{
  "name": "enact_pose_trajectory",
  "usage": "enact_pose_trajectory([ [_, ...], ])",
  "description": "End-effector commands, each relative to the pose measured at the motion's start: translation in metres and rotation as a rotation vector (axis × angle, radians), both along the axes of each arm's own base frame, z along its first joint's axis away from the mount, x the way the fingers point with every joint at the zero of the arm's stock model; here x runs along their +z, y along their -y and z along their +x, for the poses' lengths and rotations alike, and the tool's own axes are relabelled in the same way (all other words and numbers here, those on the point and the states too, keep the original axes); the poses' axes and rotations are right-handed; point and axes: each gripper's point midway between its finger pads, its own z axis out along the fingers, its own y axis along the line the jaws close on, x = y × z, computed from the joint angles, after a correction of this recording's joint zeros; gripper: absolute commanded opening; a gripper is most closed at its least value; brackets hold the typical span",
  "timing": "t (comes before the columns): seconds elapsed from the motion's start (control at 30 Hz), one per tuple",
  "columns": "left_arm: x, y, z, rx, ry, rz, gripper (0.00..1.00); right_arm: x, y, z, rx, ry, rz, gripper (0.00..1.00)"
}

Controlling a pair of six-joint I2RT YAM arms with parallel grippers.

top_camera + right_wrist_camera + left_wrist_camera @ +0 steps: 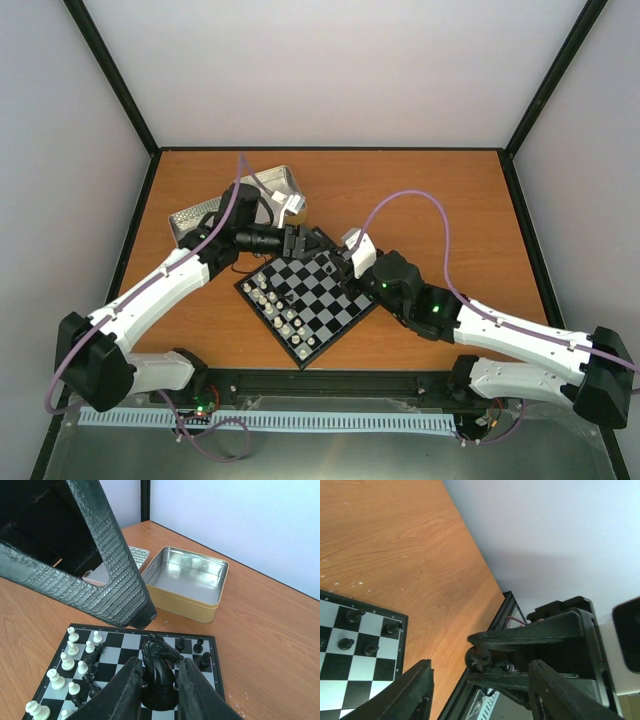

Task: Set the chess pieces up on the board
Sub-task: Place the chess piece on the chessboard.

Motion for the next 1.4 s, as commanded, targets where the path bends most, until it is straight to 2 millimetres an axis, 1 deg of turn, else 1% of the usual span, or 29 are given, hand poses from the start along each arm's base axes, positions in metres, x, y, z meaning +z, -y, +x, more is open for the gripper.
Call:
enact_pose_trajectory([
  [0.0,0.012,0.006,-0.01,-0.086,-0.002,-0.072,0.49,0.01,-0.007,-0.001,0.036,0.023,-0.007,0.21],
  [0.1,0.003,0.007,-0.011,-0.097,-0.016,-0.064,0.41,0.009,-0.01,-0.003,0.053,0.013,-0.009,0.21],
  [0.2,0.004,0.008,-0.013,-0.119,-0.02,-0.081,0.34,0.007,-0.013,-0.003,0.061,0.005,-0.009,0.21],
  [0.37,-0.002,0.008,-0.012,-0.117,-0.024,-0.067,0.32,0.005,-0.015,-0.002,0.06,-0.008,-0.003,0.21],
  [0.47,-0.006,0.009,-0.012,-0.12,-0.033,-0.063,0.23,0.004,-0.016,-0.003,0.063,-0.014,-0.002,0.21],
  [0.53,-0.007,0.009,-0.013,-0.122,-0.033,-0.063,0.14,0.004,-0.017,-0.003,0.065,-0.019,0.0,0.21],
  [0.57,-0.007,0.009,-0.012,-0.123,-0.03,-0.063,0.11,0.003,-0.017,-0.003,0.067,-0.02,-0.001,0.21],
  [0.7,-0.006,0.008,-0.011,-0.118,-0.012,-0.059,0.07,0.001,-0.017,-0.003,0.063,-0.028,0.0,0.22],
  [0.77,-0.008,0.007,-0.008,-0.102,0.009,-0.045,0.07,0.001,-0.016,-0.001,0.048,-0.041,0.002,0.27],
  [0.8,-0.007,0.006,-0.005,-0.092,0.034,-0.033,0.06,0.001,-0.015,0.0,0.033,-0.051,0.005,0.33],
  [0.87,-0.009,0.003,0.002,-0.058,0.072,0.004,0.05,-0.003,-0.009,0.003,-0.014,-0.081,-0.004,0.5],
  [0.97,-0.008,-0.004,0.014,-0.008,0.165,0.079,0.04,-0.008,0.0,0.0,-0.033,-0.112,0.0,0.64],
  [1.0,-0.01,-0.009,0.02,0.018,0.206,0.118,0.04,-0.006,0.003,-0.003,-0.033,-0.119,0.021,0.69],
  [1.03,-0.01,-0.011,0.022,0.025,0.223,0.138,0.04,-0.007,0.006,-0.006,-0.031,-0.129,0.031,0.72],
  [1.1,-0.013,-0.016,0.027,0.038,0.275,0.19,0.03,-0.001,0.013,-0.012,-0.029,-0.139,0.082,0.76],
  [1.2,-0.014,-0.02,0.029,0.039,0.316,0.224,0.03,-0.001,0.024,-0.015,-0.051,-0.18,0.134,0.76],
  [1.3,-0.016,-0.024,0.034,0.058,0.343,0.26,0.04,-0.012,0.037,-0.006,-0.14,-0.253,0.163,0.76],
  [1.37,-0.023,-0.028,0.039,0.082,0.339,0.301,0.04,-0.022,0.046,0.003,-0.208,-0.313,0.18,0.76],
])
